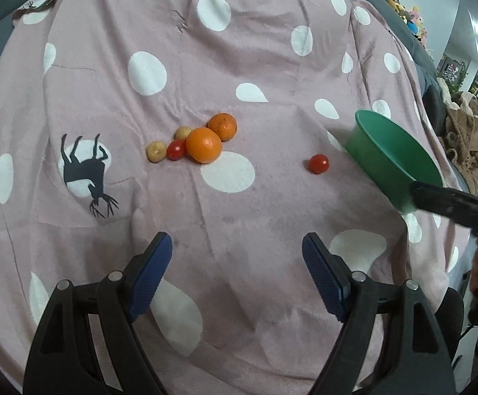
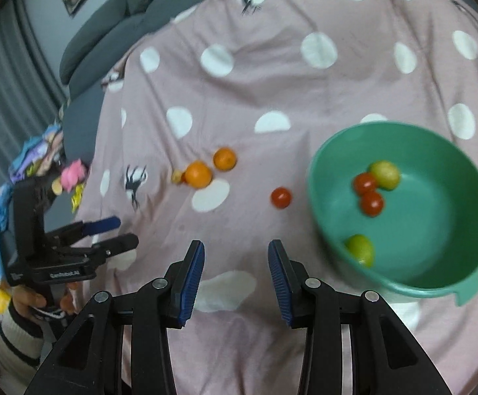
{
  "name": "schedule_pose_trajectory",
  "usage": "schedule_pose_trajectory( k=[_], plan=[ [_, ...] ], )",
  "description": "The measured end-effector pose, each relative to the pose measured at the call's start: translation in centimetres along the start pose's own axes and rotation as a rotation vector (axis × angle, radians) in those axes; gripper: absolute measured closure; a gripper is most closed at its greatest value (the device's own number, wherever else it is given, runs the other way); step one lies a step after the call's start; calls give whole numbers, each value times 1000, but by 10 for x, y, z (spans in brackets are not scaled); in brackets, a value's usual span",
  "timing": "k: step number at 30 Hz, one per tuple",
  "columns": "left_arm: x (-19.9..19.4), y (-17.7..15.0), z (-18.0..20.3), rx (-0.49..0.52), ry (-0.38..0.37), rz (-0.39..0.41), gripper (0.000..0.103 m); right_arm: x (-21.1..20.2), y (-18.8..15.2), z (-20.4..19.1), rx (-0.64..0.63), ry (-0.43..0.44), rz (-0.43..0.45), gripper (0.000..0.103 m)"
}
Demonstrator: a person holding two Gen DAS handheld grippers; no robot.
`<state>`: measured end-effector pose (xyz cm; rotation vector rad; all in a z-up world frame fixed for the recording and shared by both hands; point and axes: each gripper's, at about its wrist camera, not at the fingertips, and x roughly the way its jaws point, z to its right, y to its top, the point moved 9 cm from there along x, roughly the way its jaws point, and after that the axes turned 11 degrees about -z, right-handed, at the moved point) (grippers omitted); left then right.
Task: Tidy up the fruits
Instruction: 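Grasp an orange with the left gripper while the right gripper grasps another orange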
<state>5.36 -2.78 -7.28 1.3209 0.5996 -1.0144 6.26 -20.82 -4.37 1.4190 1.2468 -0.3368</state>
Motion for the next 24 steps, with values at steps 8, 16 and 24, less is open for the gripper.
schedule_pose_trajectory(
  k=[8, 16, 24],
  plan=[
    [9, 3, -10, -22, -36, -2, 22, 30, 3, -2, -19, -80, -61, 62],
    [17, 28, -23, -64, -61, 20, 23, 52, 23, -11, -45, -69, -81, 62],
    [49, 74, -29, -50, 14, 4, 31, 84, 75, -23, -41, -9, -78, 62]
  ],
)
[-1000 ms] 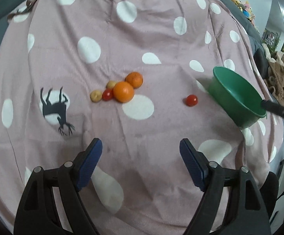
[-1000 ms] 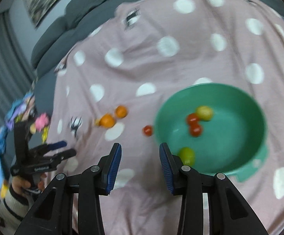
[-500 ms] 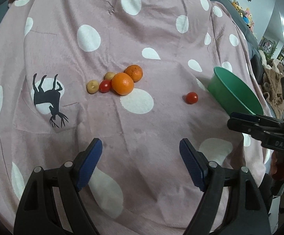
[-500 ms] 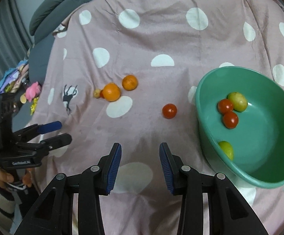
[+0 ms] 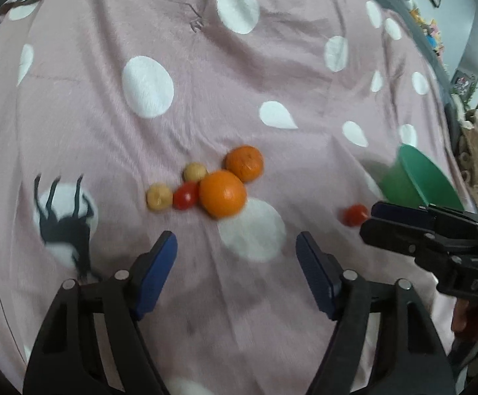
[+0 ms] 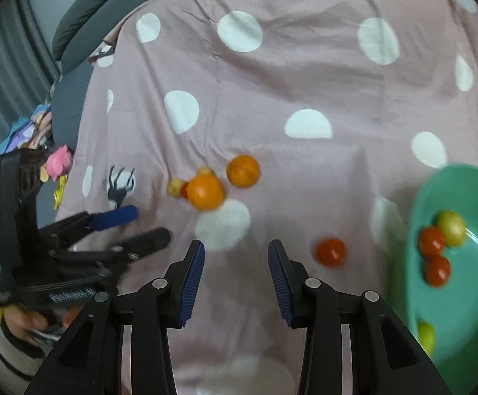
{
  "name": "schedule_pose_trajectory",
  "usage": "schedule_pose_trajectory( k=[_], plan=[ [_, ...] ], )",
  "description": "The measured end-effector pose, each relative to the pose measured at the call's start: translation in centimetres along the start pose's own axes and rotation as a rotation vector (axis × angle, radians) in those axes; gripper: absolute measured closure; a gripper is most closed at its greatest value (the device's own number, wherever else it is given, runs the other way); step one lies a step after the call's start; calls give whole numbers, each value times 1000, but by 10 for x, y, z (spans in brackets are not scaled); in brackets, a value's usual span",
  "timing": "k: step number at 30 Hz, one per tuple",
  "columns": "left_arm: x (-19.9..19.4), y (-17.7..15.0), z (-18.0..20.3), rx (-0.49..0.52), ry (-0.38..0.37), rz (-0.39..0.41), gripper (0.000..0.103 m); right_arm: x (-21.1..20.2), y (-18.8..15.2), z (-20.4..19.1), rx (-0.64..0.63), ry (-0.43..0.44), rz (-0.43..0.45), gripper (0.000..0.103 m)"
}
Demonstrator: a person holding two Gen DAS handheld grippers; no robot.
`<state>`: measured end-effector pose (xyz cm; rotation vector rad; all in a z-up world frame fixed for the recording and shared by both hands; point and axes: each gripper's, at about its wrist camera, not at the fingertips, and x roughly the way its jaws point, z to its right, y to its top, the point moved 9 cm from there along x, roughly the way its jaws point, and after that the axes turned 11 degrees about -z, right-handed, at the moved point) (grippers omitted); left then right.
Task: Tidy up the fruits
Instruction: 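Grasp an orange with the left gripper while the right gripper grasps another orange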
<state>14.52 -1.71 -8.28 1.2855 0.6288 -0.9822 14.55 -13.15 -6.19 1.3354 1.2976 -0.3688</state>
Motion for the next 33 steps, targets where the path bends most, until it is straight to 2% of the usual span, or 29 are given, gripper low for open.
schedule_pose_trajectory(
  k=[6, 8, 10, 13, 16, 20, 23, 29, 33],
  plan=[
    [30, 21, -5, 1, 58, -36, 43, 37, 38, 0, 30, 38, -33, 62],
    [36, 26, -5, -2, 56, -50, 46, 52, 50, 1, 31, 38, -50, 62],
    [38, 31, -6, 0, 71, -39, 51, 66, 59, 2, 39, 50, -64, 62],
    [43, 37, -7, 21, 95, -44, 54, 82, 69, 8, 57, 42, -84, 62],
    [50, 40, -11, 22, 118, -62, 58, 95, 70, 5, 34, 75, -124, 62],
    [52, 42, -16, -6, 112, -53, 59, 109, 71, 5, 60, 98, -143, 62],
    [53, 43, -16, 6, 115, -41, 60, 111, 70, 6, 90, 140, -137, 62],
    [49, 43, -19, -30, 62, -38, 61, 99, 64, 12, 142, 172, -119, 65],
    [34, 32, -22, -44, 43, -28, 61, 76, 58, 10, 135, 191, -75, 78]
  ],
)
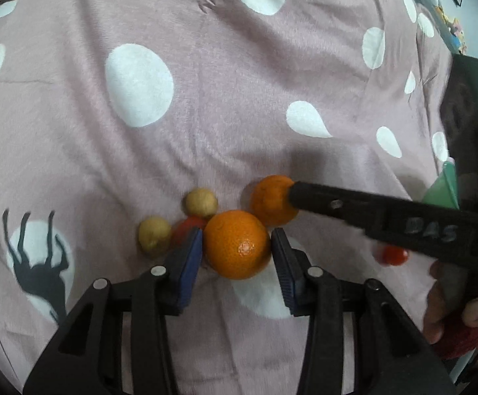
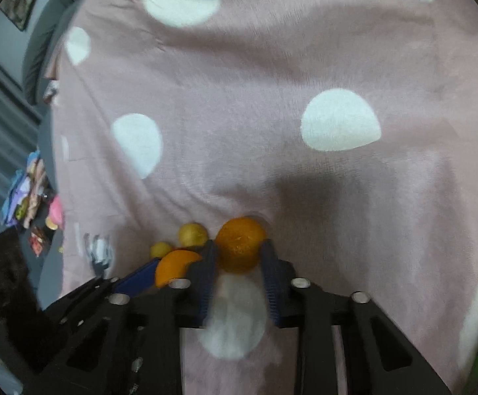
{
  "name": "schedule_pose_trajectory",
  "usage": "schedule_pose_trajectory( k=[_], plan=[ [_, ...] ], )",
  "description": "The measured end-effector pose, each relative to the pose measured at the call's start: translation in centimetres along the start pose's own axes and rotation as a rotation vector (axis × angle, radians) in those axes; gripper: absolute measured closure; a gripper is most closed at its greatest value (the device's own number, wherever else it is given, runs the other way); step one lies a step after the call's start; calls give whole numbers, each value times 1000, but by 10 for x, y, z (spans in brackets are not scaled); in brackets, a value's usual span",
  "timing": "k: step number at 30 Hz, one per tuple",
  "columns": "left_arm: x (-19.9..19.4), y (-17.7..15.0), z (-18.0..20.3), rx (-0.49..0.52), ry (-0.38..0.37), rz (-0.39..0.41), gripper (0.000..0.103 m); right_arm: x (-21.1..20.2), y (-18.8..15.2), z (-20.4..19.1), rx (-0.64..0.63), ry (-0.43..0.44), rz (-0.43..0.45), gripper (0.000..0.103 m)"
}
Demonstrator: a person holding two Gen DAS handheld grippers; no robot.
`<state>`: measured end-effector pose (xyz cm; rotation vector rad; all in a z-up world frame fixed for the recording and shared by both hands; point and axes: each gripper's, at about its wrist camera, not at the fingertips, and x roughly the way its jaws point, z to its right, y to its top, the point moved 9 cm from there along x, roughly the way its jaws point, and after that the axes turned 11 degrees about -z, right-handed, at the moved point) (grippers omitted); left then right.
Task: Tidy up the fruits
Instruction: 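Grasp an orange with the left gripper while the right gripper grasps another orange, then carry both oranges over the green bowl and open both grippers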
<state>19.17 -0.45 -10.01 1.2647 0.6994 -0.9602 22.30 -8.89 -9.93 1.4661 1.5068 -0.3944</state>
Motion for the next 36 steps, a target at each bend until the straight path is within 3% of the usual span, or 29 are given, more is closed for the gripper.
schedule_pose_trajectory(
  k=[8, 10, 12, 20, 27, 36],
  plan=[
    [-15, -16, -6, -27, 12, -8, 61, -3, -14, 5, -22, -82, -11, 76],
    [-13, -17, -9, -40, 3, -20, 61, 1, -8, 1, -53, -125, -6, 63],
    [-9, -14, -8, -44, 5, -20, 61, 6, -4, 2, -76, -193, -11, 58],
    [0, -12, -12, -53, -10, -30, 61, 40, 14, 2, -104, -257, -58, 58],
    [-6, -15, -14, -52, -9, -24, 61, 33, 9, 0, -79, -226, -50, 61],
    [-42, -27, -3, -38, -11, 16, 61, -30, -24, -24, -77, -155, 55, 61]
  ],
)
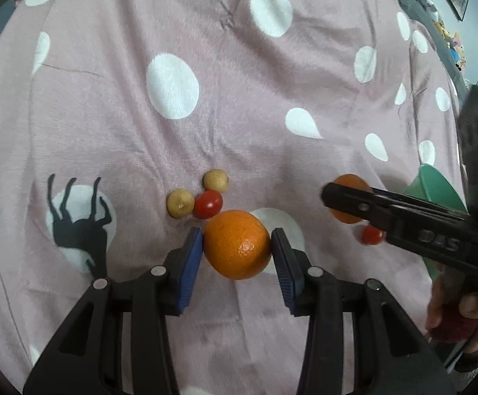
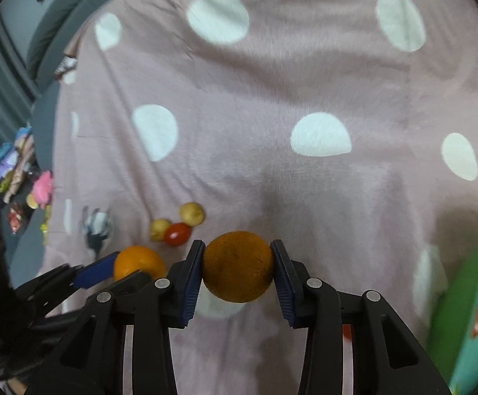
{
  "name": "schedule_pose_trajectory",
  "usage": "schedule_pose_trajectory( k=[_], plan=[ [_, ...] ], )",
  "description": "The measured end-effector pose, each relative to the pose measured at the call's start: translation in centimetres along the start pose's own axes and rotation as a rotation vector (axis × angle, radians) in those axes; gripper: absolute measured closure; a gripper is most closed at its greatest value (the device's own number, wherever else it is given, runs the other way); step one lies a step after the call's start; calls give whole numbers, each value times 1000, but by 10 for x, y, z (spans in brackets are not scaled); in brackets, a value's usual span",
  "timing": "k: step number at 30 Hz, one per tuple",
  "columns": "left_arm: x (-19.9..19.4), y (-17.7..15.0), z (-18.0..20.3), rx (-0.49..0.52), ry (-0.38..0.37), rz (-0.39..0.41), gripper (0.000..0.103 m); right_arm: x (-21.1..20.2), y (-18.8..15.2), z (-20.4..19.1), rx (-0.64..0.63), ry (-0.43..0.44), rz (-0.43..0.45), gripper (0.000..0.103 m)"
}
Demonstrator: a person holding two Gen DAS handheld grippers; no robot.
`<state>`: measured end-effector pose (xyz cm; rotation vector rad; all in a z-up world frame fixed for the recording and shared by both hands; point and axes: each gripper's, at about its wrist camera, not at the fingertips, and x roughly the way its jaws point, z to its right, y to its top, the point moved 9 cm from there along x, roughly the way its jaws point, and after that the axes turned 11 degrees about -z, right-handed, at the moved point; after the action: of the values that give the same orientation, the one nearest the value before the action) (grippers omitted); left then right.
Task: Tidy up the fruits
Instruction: 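Carry both oranges over the green bowl and open both grippers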
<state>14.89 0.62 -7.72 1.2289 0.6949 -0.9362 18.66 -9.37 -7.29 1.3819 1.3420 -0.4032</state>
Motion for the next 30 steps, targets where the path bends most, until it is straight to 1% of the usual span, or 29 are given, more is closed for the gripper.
schedule_pose_trajectory(
  k=[6, 7, 9, 17, 22, 25, 30],
  plan=[
    [-23, -14, 21, 43, 20, 21, 61, -43, -25, -3, 7, 23, 65, 61],
    [-26, -16, 26, 51, 20, 24, 61, -50, -26, 2, 24, 1, 74, 61],
    [-27, -17, 37, 68, 20, 29, 61, -66, -33, 5, 33, -3, 104, 61],
    [-41, -16, 88, 158, -4, 54, 61, -120, -64, 44, 97, -57, 184, 61],
    [-46, -13, 125, 219, -45, 66, 61, -146, -81, 74, 167, -76, 236, 61],
    [-46, -9, 151, 259, -84, 63, 61, -161, -90, 93, 200, -101, 264, 61],
    [-45, -2, 201, 343, -159, 75, 61, -181, -104, 131, 294, -144, 316, 61]
  ],
)
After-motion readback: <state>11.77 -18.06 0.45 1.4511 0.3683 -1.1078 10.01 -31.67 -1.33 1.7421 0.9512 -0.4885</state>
